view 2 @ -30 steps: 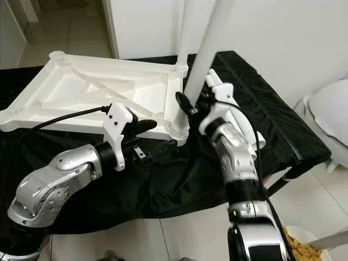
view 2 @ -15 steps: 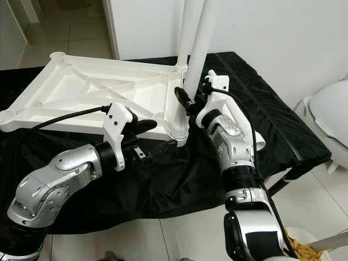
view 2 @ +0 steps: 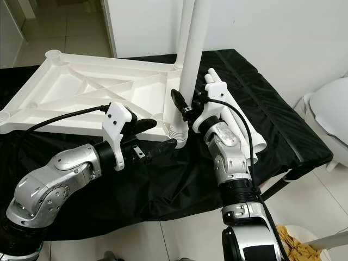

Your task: Building children table

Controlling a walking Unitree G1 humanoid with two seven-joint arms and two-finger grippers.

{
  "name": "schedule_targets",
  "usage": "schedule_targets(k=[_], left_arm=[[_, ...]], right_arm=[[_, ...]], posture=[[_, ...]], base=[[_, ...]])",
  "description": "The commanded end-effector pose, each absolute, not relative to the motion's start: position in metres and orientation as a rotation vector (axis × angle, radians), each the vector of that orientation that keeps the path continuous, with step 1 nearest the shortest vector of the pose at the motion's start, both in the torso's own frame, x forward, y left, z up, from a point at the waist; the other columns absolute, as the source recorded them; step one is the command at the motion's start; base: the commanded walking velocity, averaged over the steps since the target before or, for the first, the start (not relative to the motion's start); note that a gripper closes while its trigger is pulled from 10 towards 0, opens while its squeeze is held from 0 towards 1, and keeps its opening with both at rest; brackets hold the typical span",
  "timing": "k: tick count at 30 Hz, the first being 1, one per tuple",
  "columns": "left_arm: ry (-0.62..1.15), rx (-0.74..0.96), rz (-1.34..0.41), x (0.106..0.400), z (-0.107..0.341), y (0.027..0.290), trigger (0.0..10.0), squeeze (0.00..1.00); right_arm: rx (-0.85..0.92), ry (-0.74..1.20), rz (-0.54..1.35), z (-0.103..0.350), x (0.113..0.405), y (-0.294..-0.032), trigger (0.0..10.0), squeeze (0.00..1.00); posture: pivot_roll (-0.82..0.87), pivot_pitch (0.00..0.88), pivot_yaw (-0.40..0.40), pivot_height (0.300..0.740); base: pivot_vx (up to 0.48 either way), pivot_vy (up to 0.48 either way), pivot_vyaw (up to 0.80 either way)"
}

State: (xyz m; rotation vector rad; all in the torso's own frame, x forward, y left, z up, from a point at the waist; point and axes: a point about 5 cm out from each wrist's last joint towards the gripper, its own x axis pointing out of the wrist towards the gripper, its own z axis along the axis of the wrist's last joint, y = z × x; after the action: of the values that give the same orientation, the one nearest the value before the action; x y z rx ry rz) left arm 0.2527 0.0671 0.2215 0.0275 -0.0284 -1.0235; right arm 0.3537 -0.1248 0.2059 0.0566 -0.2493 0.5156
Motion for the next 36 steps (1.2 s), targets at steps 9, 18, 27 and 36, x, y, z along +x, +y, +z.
schedule_targets(k=[9, 18, 27, 36], left_arm=[[-0.021, 0.020, -1.077, 0.247, 0.223, 0.064, 10.0, 0.00], [-0.018, 0.022, -1.073, 0.248, 0.222, 0.064, 10.0, 0.00], [-0.016, 0.020, -1.077, 0.248, 0.222, 0.063, 10.0, 0.00], [-0.012, 0.022, -1.075, 0.248, 0.222, 0.065, 10.0, 0.00]], right_arm=[[0.002, -0.072, 0.487, 0.154, 0.343, -0.124, 10.0, 0.00], [0.014, -0.061, 0.484, 0.147, 0.337, -0.123, 10.0, 0.00], [0.035, -0.059, 0.456, 0.137, 0.331, -0.129, 10.0, 0.00], [-0.002, -0.073, 0.482, 0.129, 0.321, -0.126, 10.0, 0.00]], posture=[[-0.01, 0.085, -0.009, 0.740], [-0.02, 0.080, -0.009, 0.740], [-0.02, 0.082, -0.006, 0.740], [-0.02, 0.090, 0.002, 0.740]], base=[[0.000, 0.000, 0.00], [0.000, 0.000, 0.00], [0.000, 0.000, 0.00], [0.000, 0.000, 0.00]])
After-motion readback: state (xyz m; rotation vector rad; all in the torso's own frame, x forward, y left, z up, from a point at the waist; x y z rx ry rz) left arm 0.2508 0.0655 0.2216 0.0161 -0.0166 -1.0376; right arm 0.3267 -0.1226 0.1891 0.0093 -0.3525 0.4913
